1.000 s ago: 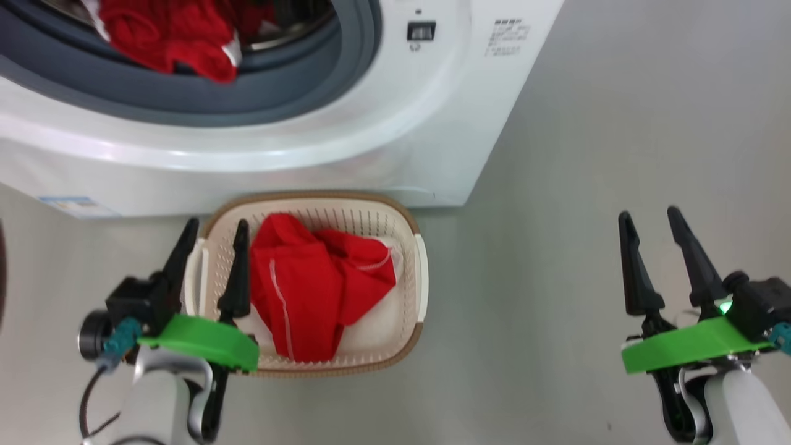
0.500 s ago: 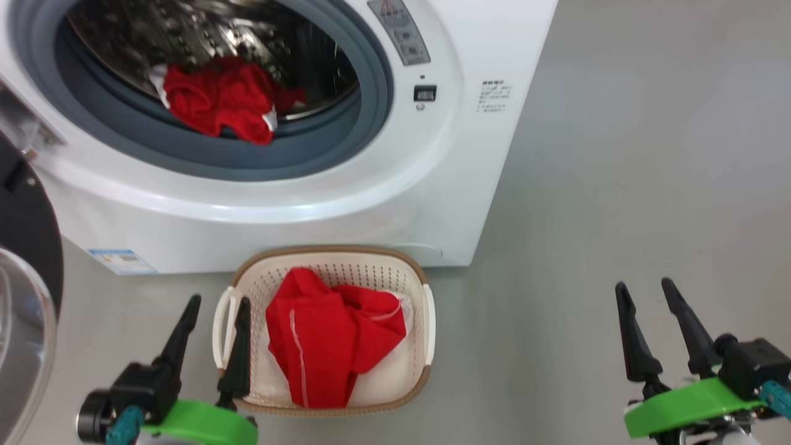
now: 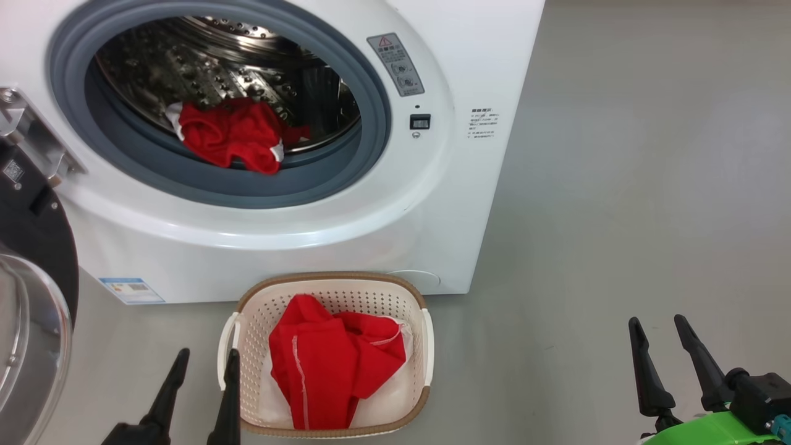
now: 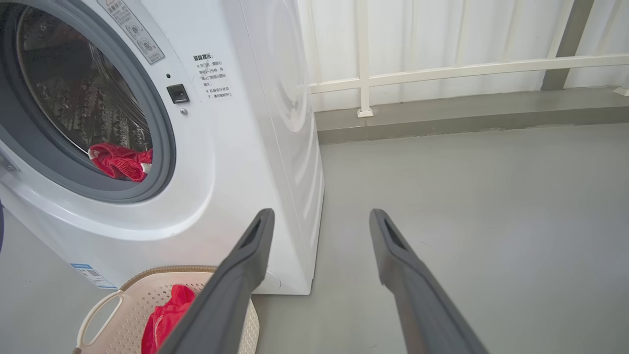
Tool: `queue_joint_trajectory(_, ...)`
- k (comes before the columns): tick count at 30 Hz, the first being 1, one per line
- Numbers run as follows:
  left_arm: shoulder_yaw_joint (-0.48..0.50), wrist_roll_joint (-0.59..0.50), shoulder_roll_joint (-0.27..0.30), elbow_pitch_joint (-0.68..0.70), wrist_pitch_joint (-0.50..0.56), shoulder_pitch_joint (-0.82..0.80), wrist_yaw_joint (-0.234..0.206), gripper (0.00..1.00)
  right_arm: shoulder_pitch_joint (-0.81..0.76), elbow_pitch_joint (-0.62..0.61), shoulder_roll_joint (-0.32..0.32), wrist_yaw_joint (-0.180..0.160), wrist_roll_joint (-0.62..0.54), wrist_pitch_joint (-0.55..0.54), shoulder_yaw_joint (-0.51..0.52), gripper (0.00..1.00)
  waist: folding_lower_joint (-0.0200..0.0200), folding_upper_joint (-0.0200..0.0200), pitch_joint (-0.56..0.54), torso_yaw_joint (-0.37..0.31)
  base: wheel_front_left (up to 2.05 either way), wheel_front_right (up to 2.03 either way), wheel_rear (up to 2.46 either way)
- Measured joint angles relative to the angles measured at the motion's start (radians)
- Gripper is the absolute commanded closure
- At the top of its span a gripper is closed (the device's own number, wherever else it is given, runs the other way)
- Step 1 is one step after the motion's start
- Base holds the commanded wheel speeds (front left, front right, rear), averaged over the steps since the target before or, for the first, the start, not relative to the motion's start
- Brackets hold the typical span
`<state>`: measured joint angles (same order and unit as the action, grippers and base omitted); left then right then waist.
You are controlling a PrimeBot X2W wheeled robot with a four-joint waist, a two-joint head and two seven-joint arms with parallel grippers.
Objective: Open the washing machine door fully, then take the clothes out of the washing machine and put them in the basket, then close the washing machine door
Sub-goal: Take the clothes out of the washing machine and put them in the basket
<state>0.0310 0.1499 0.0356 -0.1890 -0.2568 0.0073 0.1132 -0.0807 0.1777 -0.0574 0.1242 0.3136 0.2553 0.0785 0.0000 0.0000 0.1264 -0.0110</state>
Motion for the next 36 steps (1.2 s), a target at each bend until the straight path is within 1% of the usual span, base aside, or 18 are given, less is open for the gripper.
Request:
queue_joint_trajectory(6,0.004,0.010,0.001,0.028,0.000,0.030,-0.017,0.00,-0.007,-0.003,0.001,0.000,0.000,0.000,0.007,0.00,0.0000,0.0000,0.003,-0.006,0.00,0.00,0.00)
queue_joint_trajectory(22,0.004,0.018,0.003,0.039,0.000,0.032,-0.025,0.00,-0.006,-0.005,0.005,0.000,0.000,0.000,0.010,0.00,0.0000,0.0000,0.016,-0.009,0.00,0.00,0.00)
queue_joint_trajectory(27,-0.014,0.019,0.004,0.035,0.000,0.023,-0.028,0.00,-0.002,-0.005,0.006,0.000,0.000,0.000,0.010,0.00,0.0000,0.0000,0.028,-0.005,0.00,0.00,0.00)
queue_joint_trajectory(30,-0.028,0.018,0.003,0.010,0.000,-0.027,-0.028,0.00,0.012,-0.007,0.007,0.000,0.000,0.000,0.010,0.00,-0.0001,0.0000,0.046,-0.003,0.00,0.00,0.00)
queue_joint_trajectory(36,-0.044,-0.019,0.003,-0.093,0.000,-0.226,-0.025,0.00,0.071,-0.016,0.007,0.000,0.000,0.000,0.006,0.00,0.0000,0.0000,0.102,-0.001,0.00,0.00,0.00)
